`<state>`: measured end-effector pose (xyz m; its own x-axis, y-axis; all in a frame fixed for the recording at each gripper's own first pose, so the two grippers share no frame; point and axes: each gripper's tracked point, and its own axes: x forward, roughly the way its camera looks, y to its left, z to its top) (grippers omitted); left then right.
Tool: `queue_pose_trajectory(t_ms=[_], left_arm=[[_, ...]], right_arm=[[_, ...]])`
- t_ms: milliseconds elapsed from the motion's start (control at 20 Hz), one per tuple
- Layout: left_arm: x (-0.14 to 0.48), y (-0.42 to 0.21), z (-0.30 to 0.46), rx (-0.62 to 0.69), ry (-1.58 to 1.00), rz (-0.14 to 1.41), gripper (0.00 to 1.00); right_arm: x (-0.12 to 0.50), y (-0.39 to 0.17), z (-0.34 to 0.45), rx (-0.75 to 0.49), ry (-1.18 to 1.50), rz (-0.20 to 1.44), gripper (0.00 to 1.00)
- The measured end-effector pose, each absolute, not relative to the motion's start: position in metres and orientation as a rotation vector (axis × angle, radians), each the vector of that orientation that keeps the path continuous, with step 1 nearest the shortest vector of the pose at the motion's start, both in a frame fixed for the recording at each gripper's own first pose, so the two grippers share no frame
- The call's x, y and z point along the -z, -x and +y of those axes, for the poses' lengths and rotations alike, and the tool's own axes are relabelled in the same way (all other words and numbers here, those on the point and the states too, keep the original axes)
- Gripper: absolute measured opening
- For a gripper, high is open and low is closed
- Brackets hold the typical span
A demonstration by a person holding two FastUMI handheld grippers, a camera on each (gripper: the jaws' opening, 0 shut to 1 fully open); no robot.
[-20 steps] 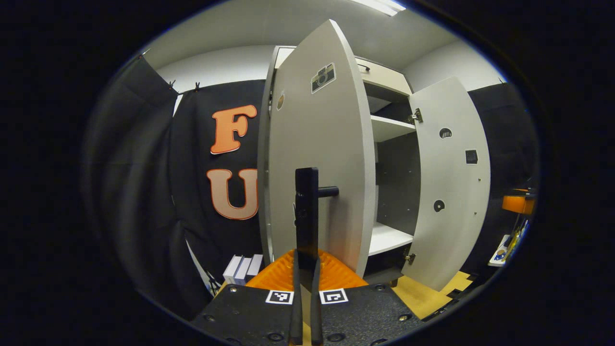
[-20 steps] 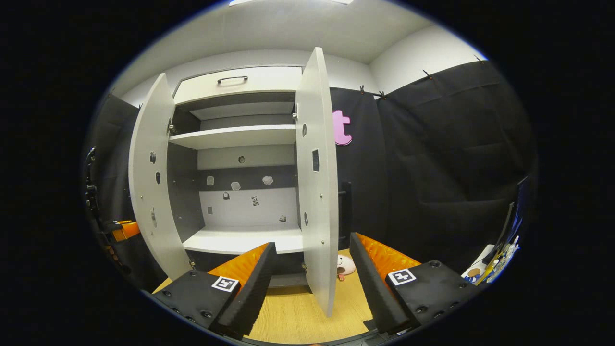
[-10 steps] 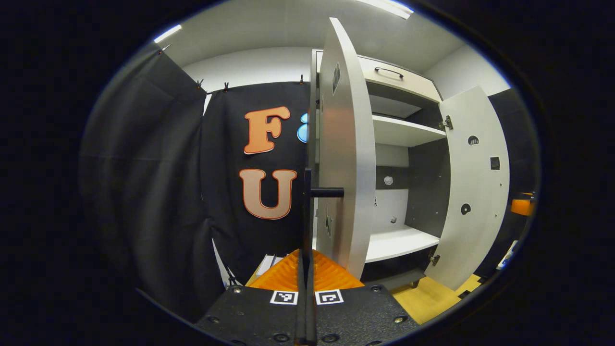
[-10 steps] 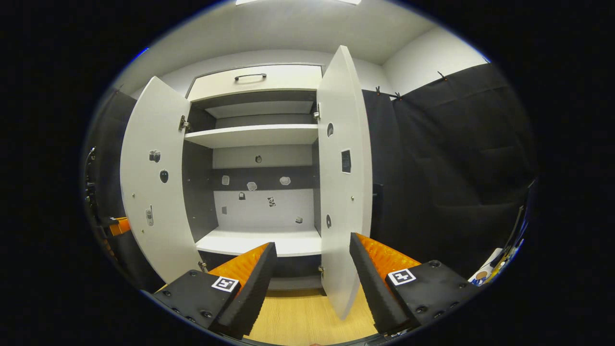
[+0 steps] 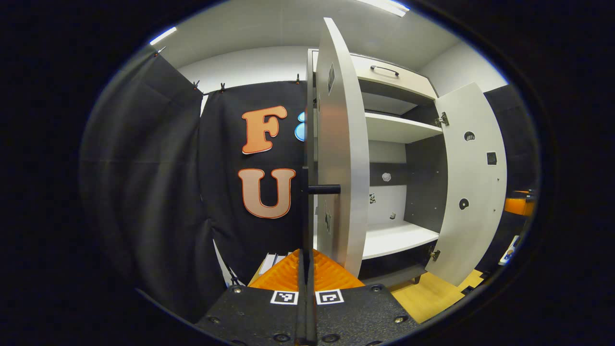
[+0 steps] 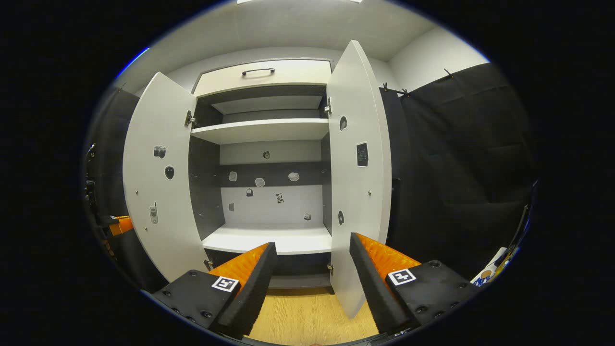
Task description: Open the right door of the double-door shoe cabinet with the right hand, and open the left door with the left hand.
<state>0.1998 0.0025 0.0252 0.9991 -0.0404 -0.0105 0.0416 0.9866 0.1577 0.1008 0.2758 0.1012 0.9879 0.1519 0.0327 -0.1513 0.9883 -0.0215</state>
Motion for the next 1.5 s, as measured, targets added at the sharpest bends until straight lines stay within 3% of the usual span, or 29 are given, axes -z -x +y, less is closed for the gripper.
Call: queue_pose_trajectory(t_ms=[550, 1150, 1200, 1250, 1350, 1400, 1450, 1500], left_arm=[[-0.023, -0.197, 0.008, -0.006, -0.174, 0.064, 0.0], [-0.038, -0.186, -0.008, -0.039, -0.116, 0.022, 0.0], [-0.041, -0.178, -0.015, -0.048, -0.108, 0.009, 0.0], [-0.044, -0.172, -0.021, -0.055, -0.102, 0.001, 0.03], [-0.048, -0.168, -0.037, -0.052, -0.099, -0.002, 0.13], [-0.049, -0.166, -0.045, -0.052, -0.105, -0.003, 0.1], [-0.05, -0.164, -0.054, -0.051, -0.109, -0.007, 0.3], [-0.05, -0.161, -0.062, -0.054, -0.111, -0.013, 0.3]], right_arm=[[-0.103, -0.108, 0.269, -0.137, 0.032, -0.036, 0.97], [-0.11, -0.11, 0.245, -0.146, 0.08, -0.049, 0.97], [-0.112, -0.11, 0.24, -0.147, 0.084, -0.054, 0.89], [-0.113, -0.11, 0.233, -0.146, 0.087, -0.054, 0.97], [-0.116, -0.108, 0.221, -0.145, 0.085, -0.053, 0.97], [-0.116, -0.107, 0.214, -0.142, 0.082, -0.053, 0.97], [-0.115, -0.105, 0.205, -0.136, 0.083, -0.051, 0.89], [-0.114, -0.103, 0.197, -0.133, 0.088, -0.048, 0.96]])
